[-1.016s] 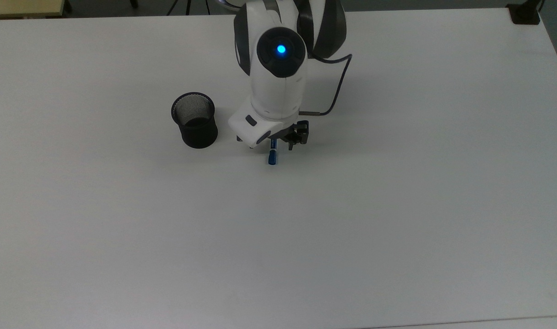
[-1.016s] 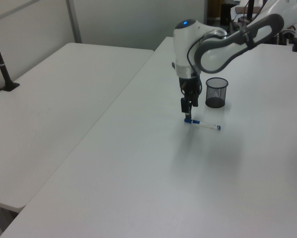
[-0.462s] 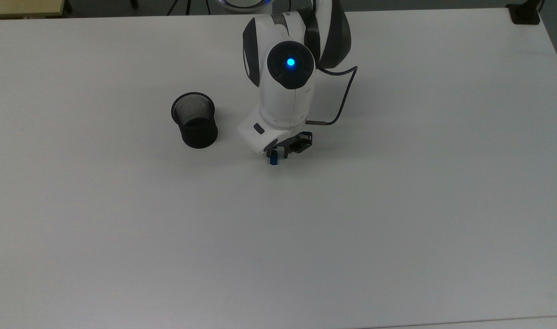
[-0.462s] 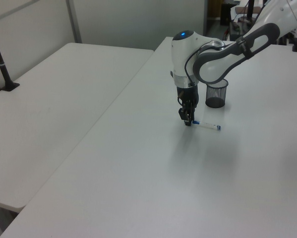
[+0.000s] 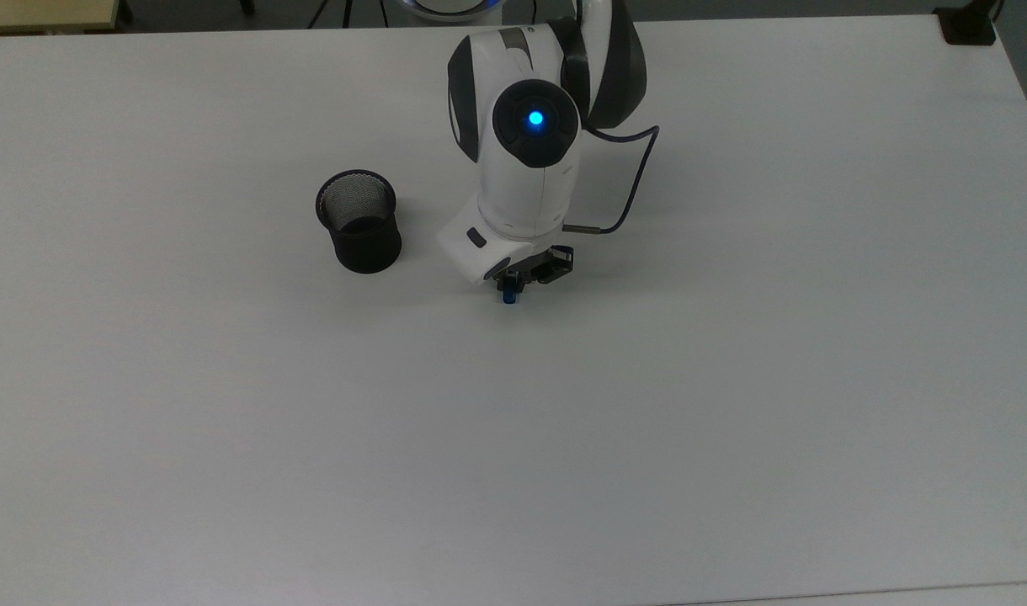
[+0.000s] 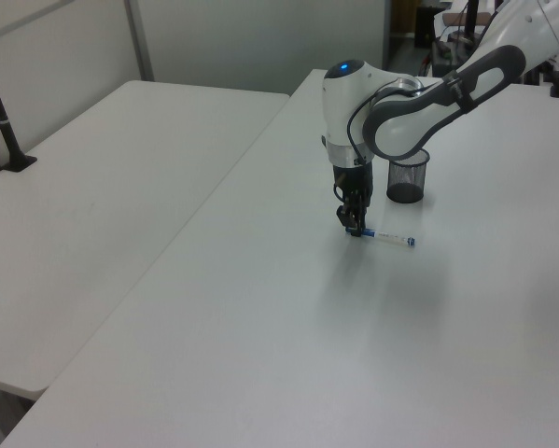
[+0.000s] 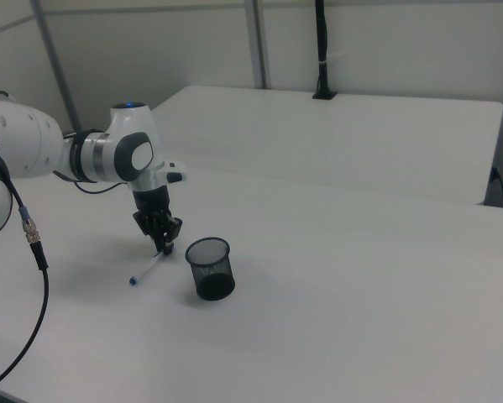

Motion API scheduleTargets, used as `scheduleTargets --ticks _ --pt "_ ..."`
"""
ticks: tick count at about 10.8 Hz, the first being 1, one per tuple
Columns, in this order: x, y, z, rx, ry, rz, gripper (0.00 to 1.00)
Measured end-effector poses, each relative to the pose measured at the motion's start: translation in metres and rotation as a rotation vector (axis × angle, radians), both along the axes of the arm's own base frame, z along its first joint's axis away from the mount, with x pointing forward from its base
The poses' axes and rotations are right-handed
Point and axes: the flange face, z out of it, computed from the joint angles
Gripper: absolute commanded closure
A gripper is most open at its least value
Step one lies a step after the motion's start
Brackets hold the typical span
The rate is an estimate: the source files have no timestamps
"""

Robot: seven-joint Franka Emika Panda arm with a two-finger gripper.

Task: Insert the marker
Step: 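Close the gripper on the marker near its blue cap, then lift the marker and carry it over the black mesh cup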

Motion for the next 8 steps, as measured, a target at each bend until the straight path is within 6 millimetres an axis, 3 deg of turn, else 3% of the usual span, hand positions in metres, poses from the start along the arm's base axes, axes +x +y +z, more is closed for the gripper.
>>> scheduleTargets --ticks 2,4,5,8 --pt "0.002 -0.002 0.005 0.002 -0.015 -0.016 0.84" --pt "0.008 -0.013 0.027 0.008 -0.057 -0.037 0.84" --pt "0.011 -0.021 0.047 0.012 -0.092 -0.051 0.84" --pt "0.014 -0.058 0.133 0.030 -0.255 -0.107 0.84"
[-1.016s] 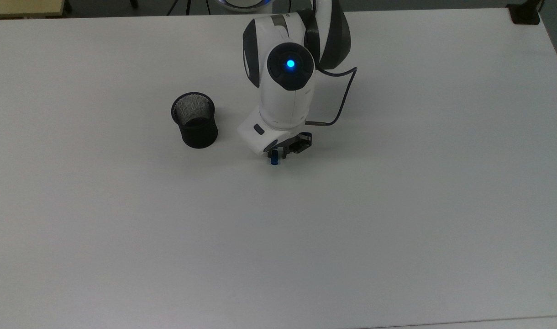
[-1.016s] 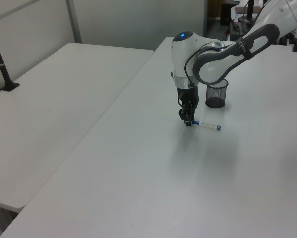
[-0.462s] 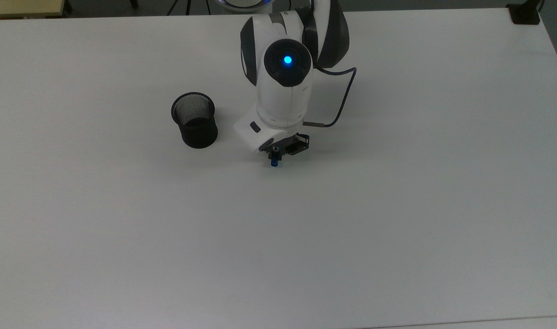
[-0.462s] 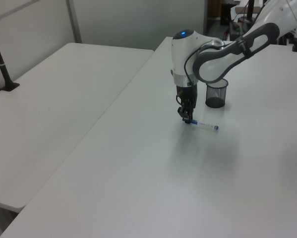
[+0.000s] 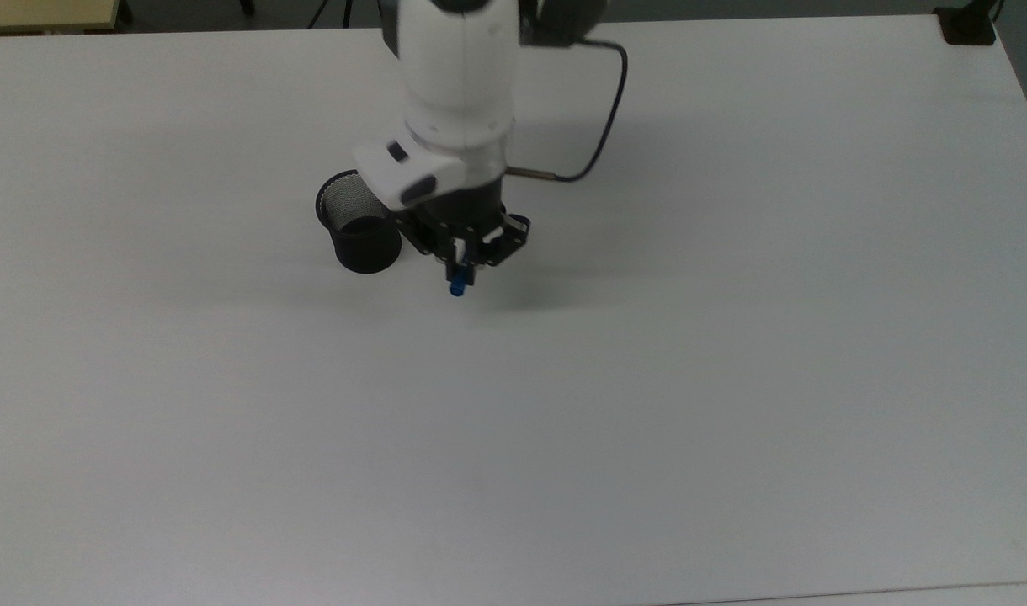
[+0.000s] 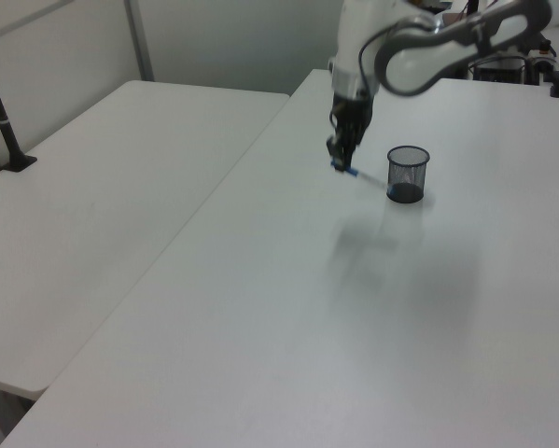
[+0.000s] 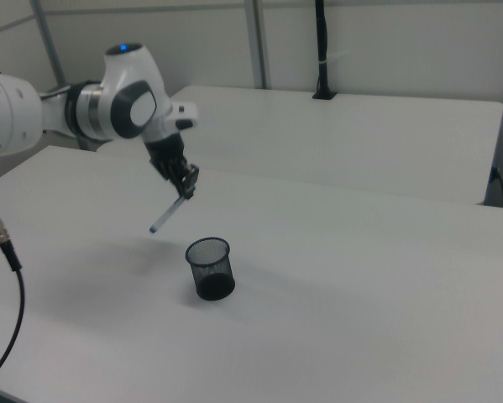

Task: Insert the marker
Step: 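Lift the marker and carry it over the black mesh cup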

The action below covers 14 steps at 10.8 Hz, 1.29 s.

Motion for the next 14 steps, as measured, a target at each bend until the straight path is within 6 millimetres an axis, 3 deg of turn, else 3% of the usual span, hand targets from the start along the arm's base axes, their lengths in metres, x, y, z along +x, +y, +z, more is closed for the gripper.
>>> scheduleTargets --ticks 2,3,5,8,12,14 --pt "-0.008 -0.031 0.051 0.005 -0.105 -0.044 0.83" --pt "-0.016 -0.042 0.067 0.006 -0.155 -0.058 0.83" --pt "-0.040 -0.061 0.081 0.005 -0.230 -0.083 0.83" --pt "-0.062 -0.096 0.064 -0.010 -0.213 -0.122 0.83" --pt "-0.064 -0.132 0.032 -0.040 -0.185 -0.159 0.81" --pt "-0.059 -0.136 0.011 -0.046 -0.162 -0.156 0.79"
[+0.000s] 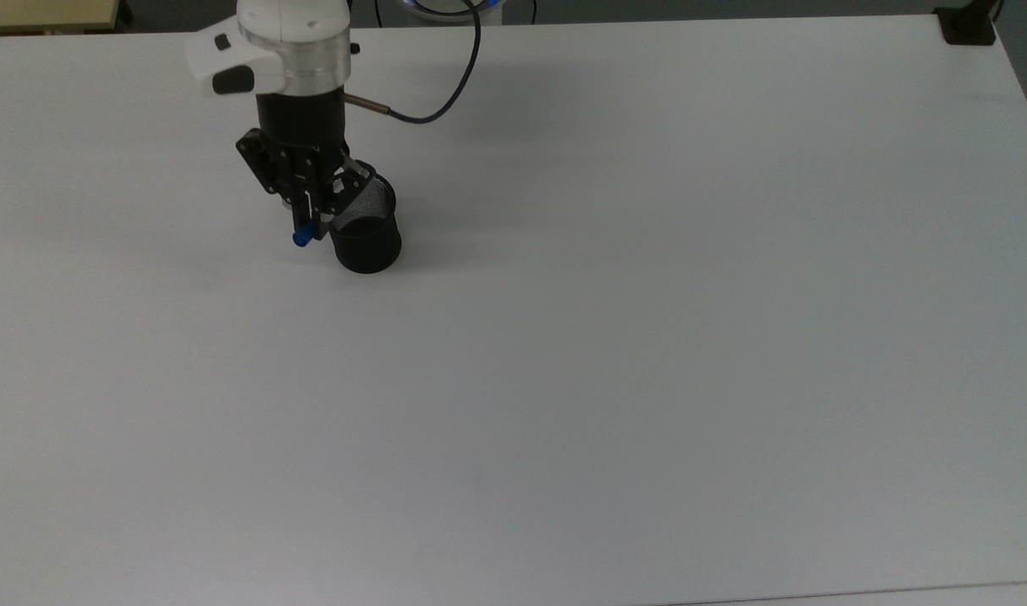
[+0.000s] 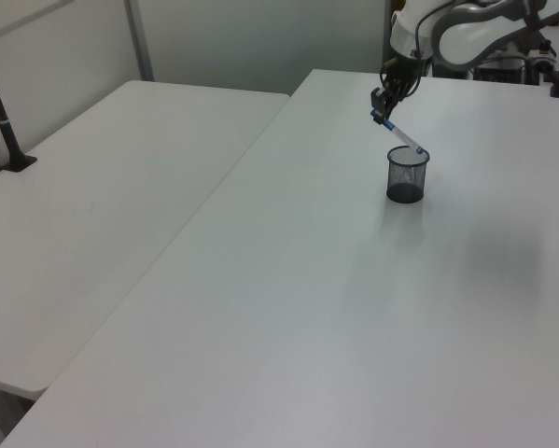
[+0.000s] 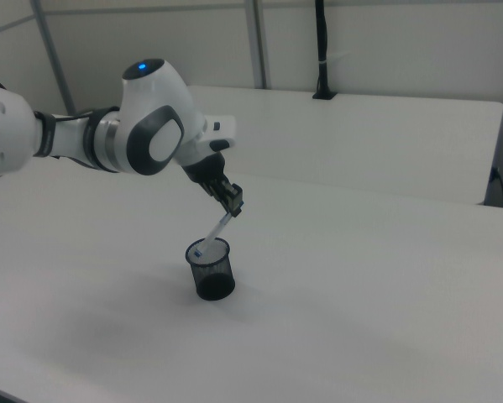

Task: Insert the marker
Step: 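Lift the marker and carry it over the black mesh cup, then lower the marker into the cup and open the gripper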

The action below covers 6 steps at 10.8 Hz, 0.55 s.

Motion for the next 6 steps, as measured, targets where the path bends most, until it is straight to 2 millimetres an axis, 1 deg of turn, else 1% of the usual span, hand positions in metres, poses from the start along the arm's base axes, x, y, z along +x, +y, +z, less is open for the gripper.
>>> scheduleTargets --ticks 1,2,3,6 --pt "0.002 0.000 -0.010 0.001 0.012 0.002 0.57" --pt "0.004 0.000 -0.018 0.003 0.020 0.003 0.13" --pt "0.005 0.000 -0.020 0.003 0.021 0.003 0.00" --pt "0.006 0.003 -0.018 0.003 0.017 0.008 0.00"
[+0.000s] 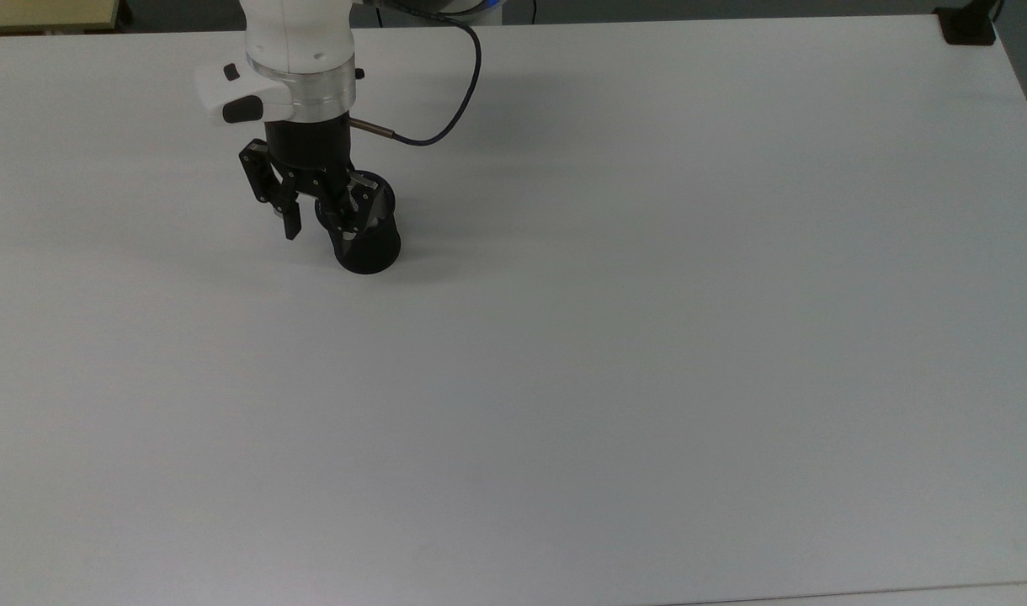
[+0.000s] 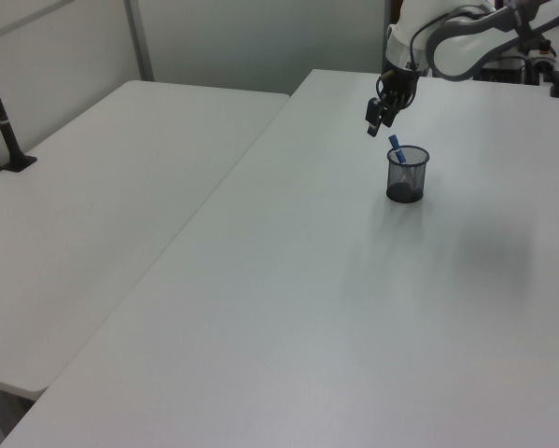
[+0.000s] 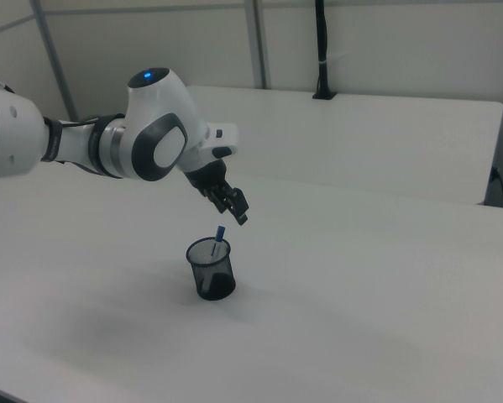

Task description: Insert the marker

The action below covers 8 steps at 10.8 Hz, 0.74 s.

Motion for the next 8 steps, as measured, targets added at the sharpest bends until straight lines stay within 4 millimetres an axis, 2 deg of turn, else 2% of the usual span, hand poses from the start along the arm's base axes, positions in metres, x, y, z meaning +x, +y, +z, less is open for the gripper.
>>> scheduleTargets --ticks 2,3,6,8 --pt "0.003 0.017 0.006 0.000 -0.001 0.027 0.00" --pt "0.004 0.036 0.013 -0.001 0.023 0.054 0.00" --pt "0.007 0.095 0.055 -0.010 0.046 0.137 0.00" --pt "0.003 0.117 0.082 -0.018 0.101 0.160 0.00"
